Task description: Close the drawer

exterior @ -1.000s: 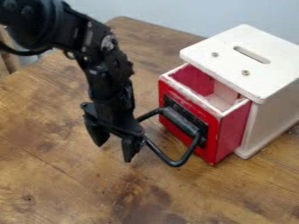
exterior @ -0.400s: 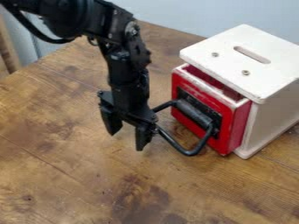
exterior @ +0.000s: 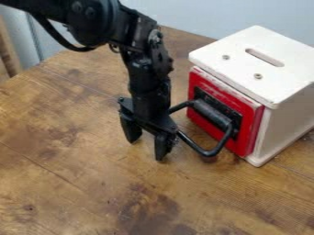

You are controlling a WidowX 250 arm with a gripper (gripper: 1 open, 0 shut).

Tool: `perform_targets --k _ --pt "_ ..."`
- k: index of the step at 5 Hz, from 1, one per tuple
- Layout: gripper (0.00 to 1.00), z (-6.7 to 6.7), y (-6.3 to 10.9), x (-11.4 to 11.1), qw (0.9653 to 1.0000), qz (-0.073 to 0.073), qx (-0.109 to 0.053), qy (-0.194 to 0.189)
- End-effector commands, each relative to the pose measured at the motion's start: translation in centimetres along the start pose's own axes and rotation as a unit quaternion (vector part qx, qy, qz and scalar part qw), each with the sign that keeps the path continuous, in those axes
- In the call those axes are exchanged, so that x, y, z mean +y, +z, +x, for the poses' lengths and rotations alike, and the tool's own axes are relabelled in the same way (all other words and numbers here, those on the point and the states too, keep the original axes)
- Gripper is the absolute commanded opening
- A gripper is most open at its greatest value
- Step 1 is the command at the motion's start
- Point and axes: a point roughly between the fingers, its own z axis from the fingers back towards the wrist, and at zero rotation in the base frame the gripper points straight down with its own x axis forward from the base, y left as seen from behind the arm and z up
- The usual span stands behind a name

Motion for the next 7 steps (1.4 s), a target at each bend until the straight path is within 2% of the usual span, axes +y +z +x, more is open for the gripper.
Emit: perform_targets --k 1,2,4,5,6,7 --pt "1.0 1.5 2.5 -0.7 0.9993 0.002 -0.037 -0.001" --pt "1.0 1.4 3.2 -1.0 0.9991 0.004 -0.041 0.002" --pt "1.0 3.6 4.7 -1.8 0.9984 0.007 -0.054 0.014" --pt "1.0 4.8 4.0 -2.6 0.9987 0.001 -0.048 0.014" --pt "1.0 4.7 5.1 -2.0 0.9967 0.007 -0.068 0.043" --pt "1.0 5.1 6.4 -2.8 0.996 0.0 -0.088 0.019"
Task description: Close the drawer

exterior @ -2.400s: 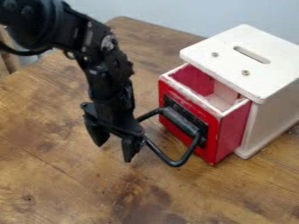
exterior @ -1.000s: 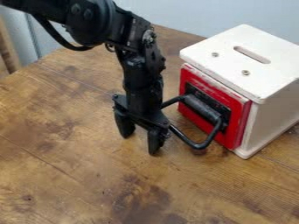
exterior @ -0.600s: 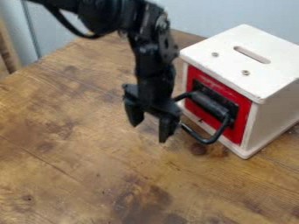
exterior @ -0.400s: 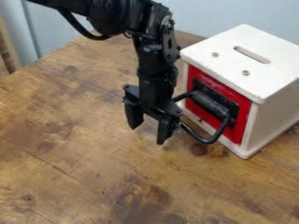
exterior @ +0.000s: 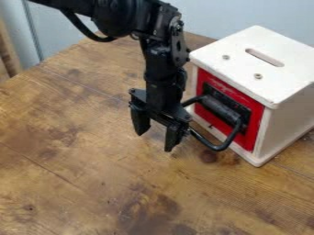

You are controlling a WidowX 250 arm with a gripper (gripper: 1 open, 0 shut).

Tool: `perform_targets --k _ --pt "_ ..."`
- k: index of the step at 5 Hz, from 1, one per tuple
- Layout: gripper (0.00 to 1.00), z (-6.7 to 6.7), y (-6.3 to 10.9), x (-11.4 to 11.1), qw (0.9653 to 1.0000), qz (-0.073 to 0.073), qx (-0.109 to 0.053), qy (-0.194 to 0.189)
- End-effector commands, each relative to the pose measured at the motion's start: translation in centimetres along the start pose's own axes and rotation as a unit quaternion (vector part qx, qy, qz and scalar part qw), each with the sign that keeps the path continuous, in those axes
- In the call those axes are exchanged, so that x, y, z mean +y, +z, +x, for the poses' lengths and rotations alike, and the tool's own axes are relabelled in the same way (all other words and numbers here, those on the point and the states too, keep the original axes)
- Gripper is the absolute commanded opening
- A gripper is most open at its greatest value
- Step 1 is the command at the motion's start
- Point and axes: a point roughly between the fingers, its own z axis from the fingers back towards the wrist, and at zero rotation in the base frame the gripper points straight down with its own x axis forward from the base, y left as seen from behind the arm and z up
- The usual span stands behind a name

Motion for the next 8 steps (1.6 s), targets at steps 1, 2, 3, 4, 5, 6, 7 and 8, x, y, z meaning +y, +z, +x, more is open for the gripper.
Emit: perform_targets --k 1,2,3,4,5,6,7,8 --pt "1.0 3.3 6.9 -2.7 0.9919 -0.014 -0.123 -0.028" --pt "1.0 4.4 8.7 -4.3 0.9929 -0.018 -0.112 -0.035" --pt "1.0 6.3 9.3 -7.1 0.9976 -0.023 -0.046 -0.046" --pt "1.0 6.5 9.9 -7.0 0.9934 -0.012 -0.075 -0.085" --pt "1.0 6.4 10.8 -7.0 0.9871 -0.013 -0.099 -0.125" --pt "1.0 6.7 11.2 -7.4 0.9907 -0.012 -0.101 -0.09" --pt "1.0 7.0 11.7 -7.6 0.9933 -0.011 -0.102 -0.053" --pt "1.0 7.3 12.1 -7.9 0.9937 -0.012 -0.11 -0.019"
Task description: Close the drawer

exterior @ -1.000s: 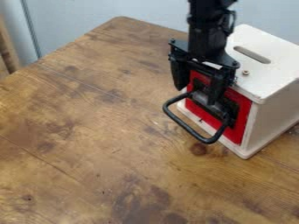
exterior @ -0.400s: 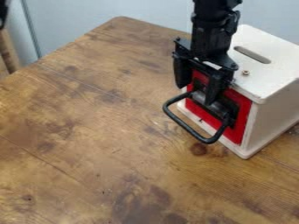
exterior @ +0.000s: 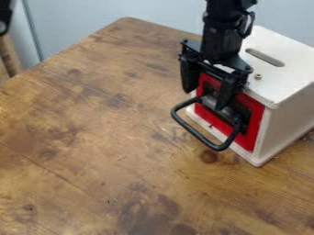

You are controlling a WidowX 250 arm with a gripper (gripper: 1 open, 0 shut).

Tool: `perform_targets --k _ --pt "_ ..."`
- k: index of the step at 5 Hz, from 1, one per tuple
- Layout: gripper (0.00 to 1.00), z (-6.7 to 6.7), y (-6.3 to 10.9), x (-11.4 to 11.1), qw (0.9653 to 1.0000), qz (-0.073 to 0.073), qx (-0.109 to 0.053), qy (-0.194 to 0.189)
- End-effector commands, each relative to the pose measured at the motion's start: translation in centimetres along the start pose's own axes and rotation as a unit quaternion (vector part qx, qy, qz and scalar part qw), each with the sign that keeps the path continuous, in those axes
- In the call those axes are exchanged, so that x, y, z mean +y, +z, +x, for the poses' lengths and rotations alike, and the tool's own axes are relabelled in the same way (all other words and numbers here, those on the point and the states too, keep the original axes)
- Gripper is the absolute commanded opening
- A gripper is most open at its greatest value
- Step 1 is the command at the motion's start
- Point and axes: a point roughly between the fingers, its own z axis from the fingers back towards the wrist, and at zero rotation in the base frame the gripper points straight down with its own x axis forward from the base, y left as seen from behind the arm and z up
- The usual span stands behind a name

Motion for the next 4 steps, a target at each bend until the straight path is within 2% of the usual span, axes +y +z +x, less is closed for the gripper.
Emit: perform_targets --k 1,2,3,4 --pt "1.0 2.9 5.0 -3.0 0.9931 -0.017 -0.11 0.039" --pt "1.0 3.1 4.5 -3.3 0.9914 -0.025 -0.12 0.046" --pt "1.0 2.8 3.9 -3.1 0.9913 -0.042 -0.124 0.014" --pt "1.0 2.7 3.1 -3.0 0.9922 -0.046 -0.114 -0.019"
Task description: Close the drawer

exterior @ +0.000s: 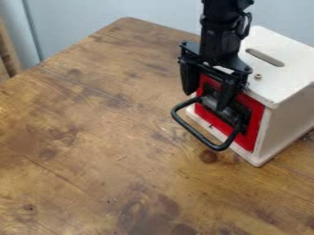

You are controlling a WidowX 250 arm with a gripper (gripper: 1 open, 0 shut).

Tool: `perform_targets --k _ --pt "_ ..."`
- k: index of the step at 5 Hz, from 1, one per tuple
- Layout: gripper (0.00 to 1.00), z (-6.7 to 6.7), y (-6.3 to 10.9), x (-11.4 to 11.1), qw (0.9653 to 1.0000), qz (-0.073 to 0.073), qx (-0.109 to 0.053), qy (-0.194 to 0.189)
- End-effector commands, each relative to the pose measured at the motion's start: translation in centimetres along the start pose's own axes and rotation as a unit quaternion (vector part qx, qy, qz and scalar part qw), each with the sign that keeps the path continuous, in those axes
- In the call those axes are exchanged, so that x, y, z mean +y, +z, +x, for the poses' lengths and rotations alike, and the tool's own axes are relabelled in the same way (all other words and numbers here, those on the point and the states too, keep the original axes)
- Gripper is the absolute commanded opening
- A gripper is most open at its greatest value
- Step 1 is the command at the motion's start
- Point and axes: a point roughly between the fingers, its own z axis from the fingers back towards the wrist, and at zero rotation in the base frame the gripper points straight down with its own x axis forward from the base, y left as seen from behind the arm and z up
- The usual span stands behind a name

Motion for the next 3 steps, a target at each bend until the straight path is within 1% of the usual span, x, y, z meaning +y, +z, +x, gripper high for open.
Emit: perform_targets --k 1,2,3 --pt "1.0 3.07 3.23 -1.98 0.9961 -0.013 -0.087 0.007" --pt "1.0 3.29 3.23 -1.48 0.9968 -0.001 -0.076 0.027" --pt "1.0 3.28 3.01 -1.75 0.9968 0.004 -0.077 0.02"
